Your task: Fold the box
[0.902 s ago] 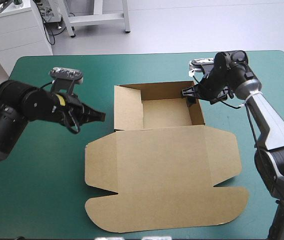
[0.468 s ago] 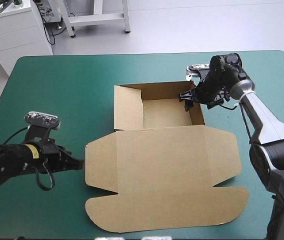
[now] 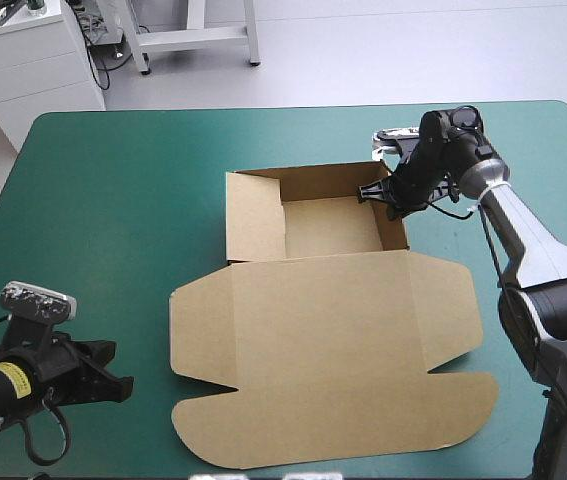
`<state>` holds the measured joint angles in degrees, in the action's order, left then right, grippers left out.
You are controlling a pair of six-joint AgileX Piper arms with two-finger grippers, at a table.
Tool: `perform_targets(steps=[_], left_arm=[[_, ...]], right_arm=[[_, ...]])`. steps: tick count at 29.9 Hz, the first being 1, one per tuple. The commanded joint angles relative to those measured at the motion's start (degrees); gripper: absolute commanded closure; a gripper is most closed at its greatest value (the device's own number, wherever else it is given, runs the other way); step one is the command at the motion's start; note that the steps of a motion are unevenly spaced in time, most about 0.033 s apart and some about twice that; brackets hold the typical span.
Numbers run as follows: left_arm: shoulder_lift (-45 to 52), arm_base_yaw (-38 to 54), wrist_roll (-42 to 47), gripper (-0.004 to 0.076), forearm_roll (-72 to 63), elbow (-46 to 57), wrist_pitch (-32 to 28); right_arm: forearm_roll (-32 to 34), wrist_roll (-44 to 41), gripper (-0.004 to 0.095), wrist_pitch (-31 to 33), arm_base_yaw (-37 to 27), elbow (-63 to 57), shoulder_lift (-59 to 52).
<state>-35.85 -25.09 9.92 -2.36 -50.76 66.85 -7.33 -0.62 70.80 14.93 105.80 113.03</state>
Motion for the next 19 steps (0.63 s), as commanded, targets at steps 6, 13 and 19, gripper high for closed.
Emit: perform_targets(steps=[6,13,19], left_arm=[[3.37,-0.19,0.14,0.0750,0.73,-1.19,-3.43],[3.66,-0.19,0.14,0.0750,3.06,-0.14,-3.54],[6.45,-0.19,0.14,0.0750,3.02,5.36,-7.15]], right_arm=[[-0.51,0.62,0.0931,0.67,-0.39,1.35,-2.91],[-0.63,0.62,0.0931,0.67,-0.39,1.35,-2.91],[-0.15,3.63,0.0931,0.67,-0.39,1.74,-2.91]])
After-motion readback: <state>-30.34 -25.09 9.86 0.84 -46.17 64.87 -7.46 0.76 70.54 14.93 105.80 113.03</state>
